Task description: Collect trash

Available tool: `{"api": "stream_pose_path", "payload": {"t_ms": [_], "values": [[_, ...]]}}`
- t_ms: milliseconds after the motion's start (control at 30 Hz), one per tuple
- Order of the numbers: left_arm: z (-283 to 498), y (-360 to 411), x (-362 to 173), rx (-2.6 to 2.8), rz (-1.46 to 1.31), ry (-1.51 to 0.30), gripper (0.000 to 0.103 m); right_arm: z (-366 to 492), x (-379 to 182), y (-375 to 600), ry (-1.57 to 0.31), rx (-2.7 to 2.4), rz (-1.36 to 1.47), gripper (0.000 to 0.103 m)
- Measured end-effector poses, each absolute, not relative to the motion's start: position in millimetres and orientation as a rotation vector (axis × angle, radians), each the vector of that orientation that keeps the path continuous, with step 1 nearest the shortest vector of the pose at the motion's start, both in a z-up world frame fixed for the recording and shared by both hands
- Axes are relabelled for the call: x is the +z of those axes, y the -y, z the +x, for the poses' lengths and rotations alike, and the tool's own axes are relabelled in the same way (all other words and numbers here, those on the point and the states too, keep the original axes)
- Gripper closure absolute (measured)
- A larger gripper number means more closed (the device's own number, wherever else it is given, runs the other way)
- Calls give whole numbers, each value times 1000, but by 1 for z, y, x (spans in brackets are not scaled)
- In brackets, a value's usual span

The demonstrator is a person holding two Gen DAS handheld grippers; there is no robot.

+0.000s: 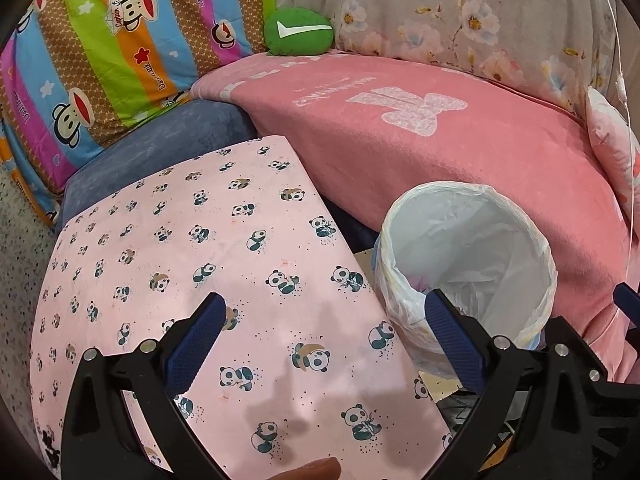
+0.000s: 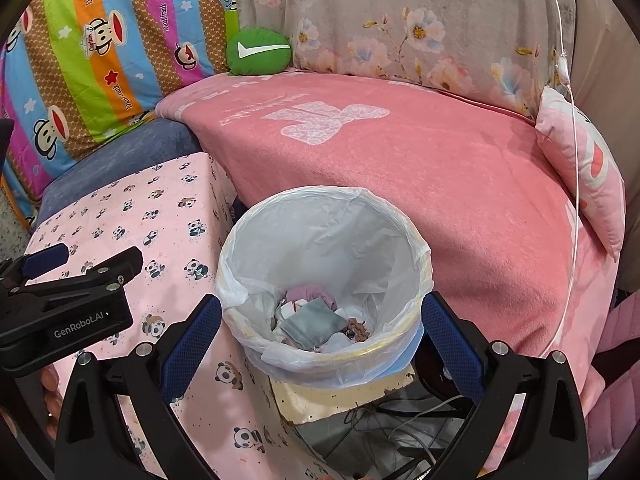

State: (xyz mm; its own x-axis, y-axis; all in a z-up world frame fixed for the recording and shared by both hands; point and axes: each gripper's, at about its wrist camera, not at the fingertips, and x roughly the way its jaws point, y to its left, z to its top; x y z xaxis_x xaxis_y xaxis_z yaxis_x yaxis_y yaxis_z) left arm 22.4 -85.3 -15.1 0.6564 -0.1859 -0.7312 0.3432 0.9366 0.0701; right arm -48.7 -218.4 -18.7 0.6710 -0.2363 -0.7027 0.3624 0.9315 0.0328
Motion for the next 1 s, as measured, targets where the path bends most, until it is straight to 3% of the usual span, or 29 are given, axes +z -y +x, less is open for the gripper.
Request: {"api": "stream_pose_path", "payload": {"t_ms": [1000], "values": [[8, 90, -28, -284, 241, -828, 8, -57, -34, 224, -800, -359, 191, 4]]}}
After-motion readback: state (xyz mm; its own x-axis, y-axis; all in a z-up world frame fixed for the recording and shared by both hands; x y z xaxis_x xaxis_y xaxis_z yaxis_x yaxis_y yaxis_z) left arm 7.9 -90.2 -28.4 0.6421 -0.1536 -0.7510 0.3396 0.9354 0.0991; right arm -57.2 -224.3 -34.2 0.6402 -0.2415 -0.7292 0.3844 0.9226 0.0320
